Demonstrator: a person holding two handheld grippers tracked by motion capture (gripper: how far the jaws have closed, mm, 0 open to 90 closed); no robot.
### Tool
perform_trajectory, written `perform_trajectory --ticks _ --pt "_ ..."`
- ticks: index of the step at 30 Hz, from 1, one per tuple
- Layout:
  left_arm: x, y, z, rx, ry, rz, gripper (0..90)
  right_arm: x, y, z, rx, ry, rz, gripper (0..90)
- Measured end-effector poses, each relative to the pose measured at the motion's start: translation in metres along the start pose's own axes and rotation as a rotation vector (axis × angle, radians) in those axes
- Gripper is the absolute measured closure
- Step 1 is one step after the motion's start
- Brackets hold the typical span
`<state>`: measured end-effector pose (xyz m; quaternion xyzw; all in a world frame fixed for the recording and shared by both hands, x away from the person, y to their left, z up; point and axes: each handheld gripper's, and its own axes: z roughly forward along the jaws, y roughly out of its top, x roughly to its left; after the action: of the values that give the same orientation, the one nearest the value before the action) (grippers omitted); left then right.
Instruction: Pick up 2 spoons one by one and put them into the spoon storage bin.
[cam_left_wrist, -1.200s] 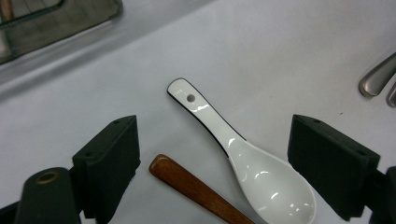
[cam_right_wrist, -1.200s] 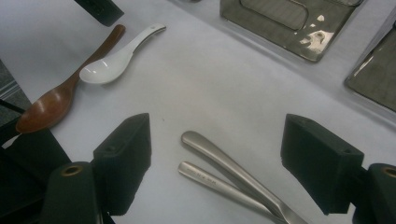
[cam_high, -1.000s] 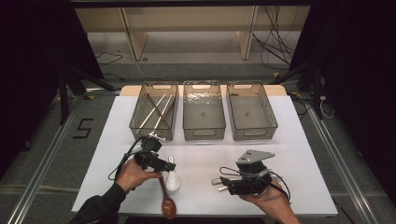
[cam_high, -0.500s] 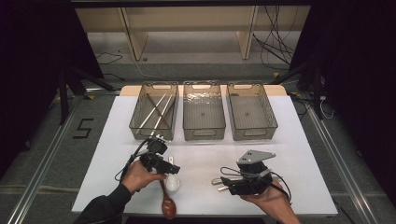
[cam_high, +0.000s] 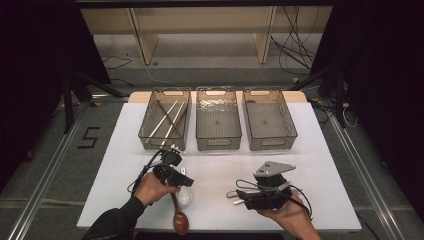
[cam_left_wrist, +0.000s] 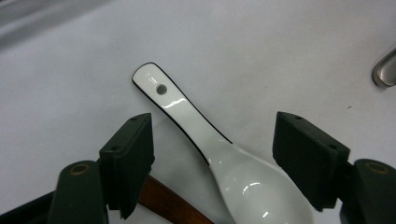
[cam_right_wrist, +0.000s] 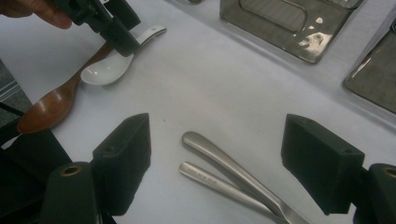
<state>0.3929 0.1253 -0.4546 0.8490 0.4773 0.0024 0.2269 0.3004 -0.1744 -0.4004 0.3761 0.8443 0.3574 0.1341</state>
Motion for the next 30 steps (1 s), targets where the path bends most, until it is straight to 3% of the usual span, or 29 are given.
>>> perform_trajectory --ticks 11,19,24,30 --pt "0.002 0.001 0.011 0.034 -0.012 0.003 41.4 0.0 0.0 -0.001 -0.001 -0.001 0.0 25.2" --pt "0.0 0.001 0.013 0.031 -0.004 0.036 49.4 0.001 0.0 0.0 0.001 -0.002 -0.001 25.3" --pt "-0.007 0.003 0.015 0.031 0.003 0.079 56.0 0.0 0.0 0.0 0.002 -0.002 0.0 25.4" --pt "-0.009 0.005 0.016 0.031 -0.009 0.093 63.6 0.0 0.0 0.0 0.003 -0.002 -0.001 25.6"
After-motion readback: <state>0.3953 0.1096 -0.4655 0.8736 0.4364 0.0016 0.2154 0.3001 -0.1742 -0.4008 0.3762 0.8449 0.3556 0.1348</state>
